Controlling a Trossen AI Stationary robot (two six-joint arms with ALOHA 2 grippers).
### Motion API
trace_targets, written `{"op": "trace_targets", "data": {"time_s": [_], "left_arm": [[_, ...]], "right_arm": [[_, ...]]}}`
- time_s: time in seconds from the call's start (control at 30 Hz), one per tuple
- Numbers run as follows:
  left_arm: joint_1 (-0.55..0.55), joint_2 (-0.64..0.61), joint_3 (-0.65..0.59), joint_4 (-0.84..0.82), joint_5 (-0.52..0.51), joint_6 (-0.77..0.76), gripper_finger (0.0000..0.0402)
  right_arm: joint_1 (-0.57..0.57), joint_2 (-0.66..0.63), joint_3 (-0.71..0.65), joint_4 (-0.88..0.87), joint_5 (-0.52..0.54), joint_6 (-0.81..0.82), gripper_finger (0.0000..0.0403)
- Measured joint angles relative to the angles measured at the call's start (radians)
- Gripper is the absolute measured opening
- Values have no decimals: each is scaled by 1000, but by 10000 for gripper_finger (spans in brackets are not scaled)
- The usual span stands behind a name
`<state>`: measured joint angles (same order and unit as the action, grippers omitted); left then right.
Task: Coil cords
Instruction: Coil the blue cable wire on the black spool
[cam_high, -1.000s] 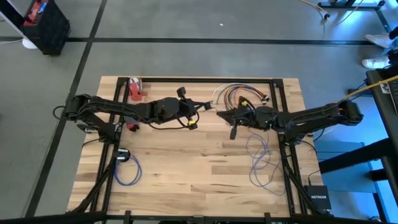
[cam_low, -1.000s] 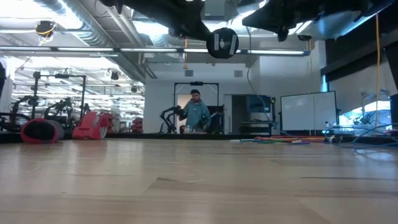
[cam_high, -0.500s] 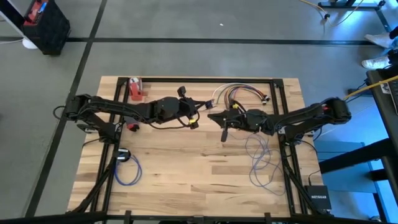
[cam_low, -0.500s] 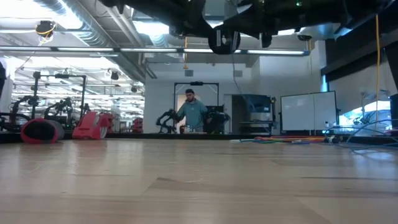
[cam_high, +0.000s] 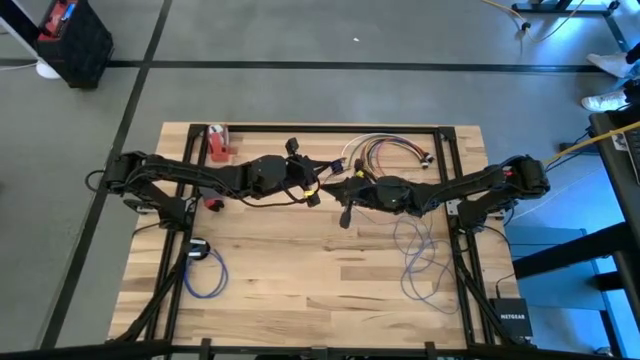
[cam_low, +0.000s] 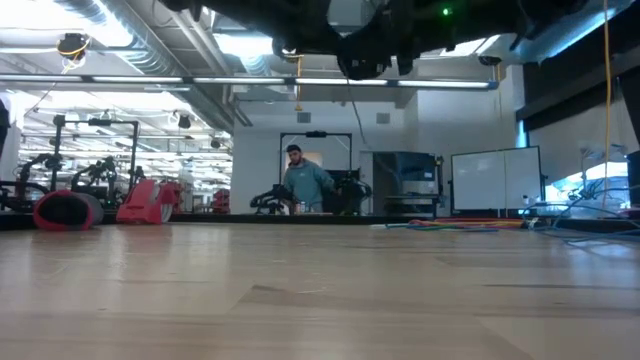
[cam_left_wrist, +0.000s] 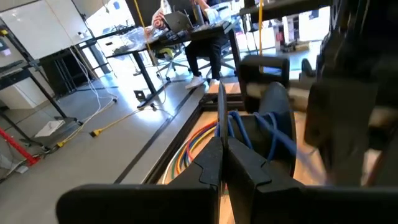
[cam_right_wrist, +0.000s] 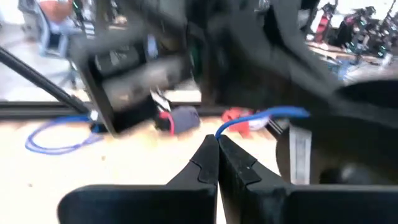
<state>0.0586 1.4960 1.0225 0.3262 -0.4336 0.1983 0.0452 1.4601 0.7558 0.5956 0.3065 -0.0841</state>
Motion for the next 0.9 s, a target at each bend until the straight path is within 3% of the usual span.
{"op": "trace_targets", "data": {"time_s": [0.5, 0.8, 0.9], "left_arm": [[-63, -44, -2, -46, -5, 21, 5], [-66, -64, -2, -90, -4, 19, 5], [-66, -64, -2, -84, -3, 18, 5]], "right_arm": [[1, -5, 1, -250, 220, -63, 3], [1, -16, 2, -294, 241, -78, 5], [2, -28, 1, -304, 257, -55, 23]]}}
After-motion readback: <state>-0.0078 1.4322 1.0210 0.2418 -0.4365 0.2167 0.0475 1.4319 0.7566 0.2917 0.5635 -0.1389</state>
